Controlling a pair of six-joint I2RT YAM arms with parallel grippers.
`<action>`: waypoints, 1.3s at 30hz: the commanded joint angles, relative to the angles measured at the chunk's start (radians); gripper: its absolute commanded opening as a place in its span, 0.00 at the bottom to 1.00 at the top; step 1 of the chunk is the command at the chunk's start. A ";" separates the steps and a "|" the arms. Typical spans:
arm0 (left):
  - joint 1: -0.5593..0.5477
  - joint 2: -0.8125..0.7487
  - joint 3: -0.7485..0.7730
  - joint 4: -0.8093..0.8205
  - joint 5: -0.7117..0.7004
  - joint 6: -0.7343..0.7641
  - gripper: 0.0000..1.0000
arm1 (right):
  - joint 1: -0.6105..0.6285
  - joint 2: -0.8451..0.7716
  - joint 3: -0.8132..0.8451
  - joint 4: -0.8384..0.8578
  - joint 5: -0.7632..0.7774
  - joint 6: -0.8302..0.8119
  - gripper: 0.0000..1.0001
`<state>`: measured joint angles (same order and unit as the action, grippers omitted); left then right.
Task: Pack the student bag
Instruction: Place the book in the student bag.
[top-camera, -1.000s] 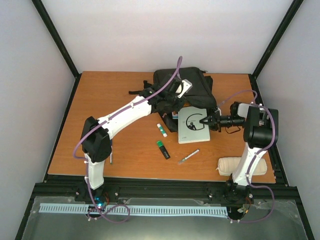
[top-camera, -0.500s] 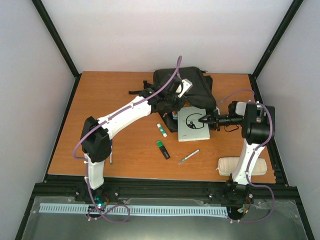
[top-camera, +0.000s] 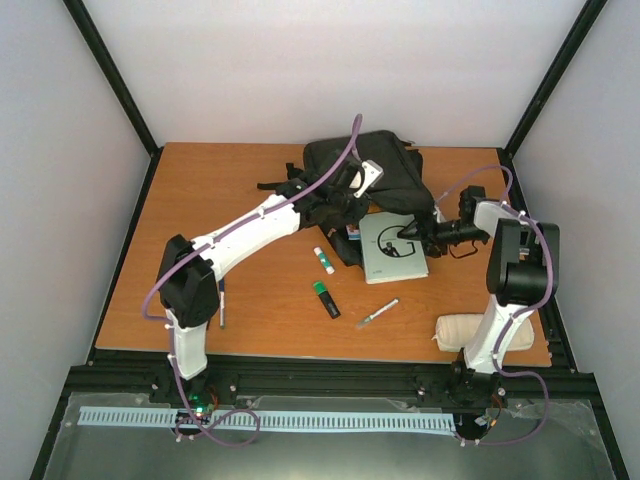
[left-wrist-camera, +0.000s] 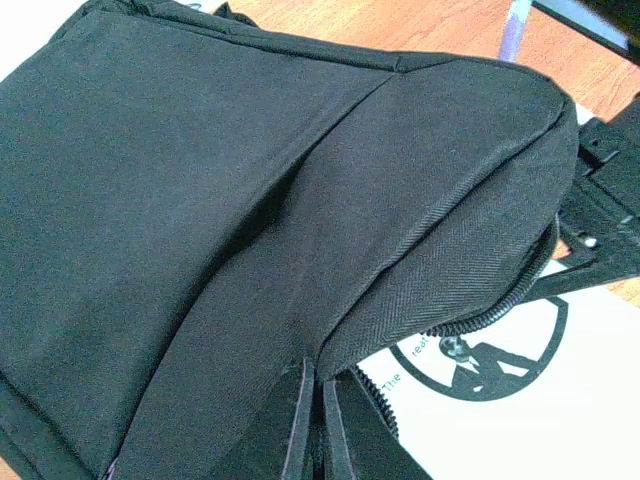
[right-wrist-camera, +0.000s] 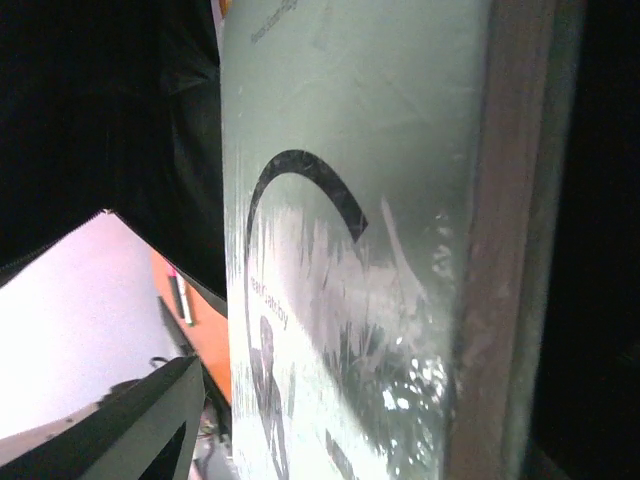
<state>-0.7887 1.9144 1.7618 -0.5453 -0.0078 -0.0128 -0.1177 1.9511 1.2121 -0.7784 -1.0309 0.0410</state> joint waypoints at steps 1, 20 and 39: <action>-0.004 -0.084 0.002 0.098 -0.010 -0.011 0.01 | 0.000 -0.121 -0.005 -0.042 0.114 -0.088 0.68; -0.004 -0.084 -0.030 0.109 -0.003 -0.027 0.01 | 0.035 -0.174 -0.062 0.038 0.162 -0.148 0.41; -0.004 -0.064 -0.041 0.111 -0.007 -0.037 0.01 | 0.099 -0.076 -0.114 0.277 0.137 0.014 0.44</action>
<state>-0.7841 1.8919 1.7077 -0.5236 -0.0418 -0.0345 -0.0418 1.8866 1.1072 -0.5457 -0.9302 0.0578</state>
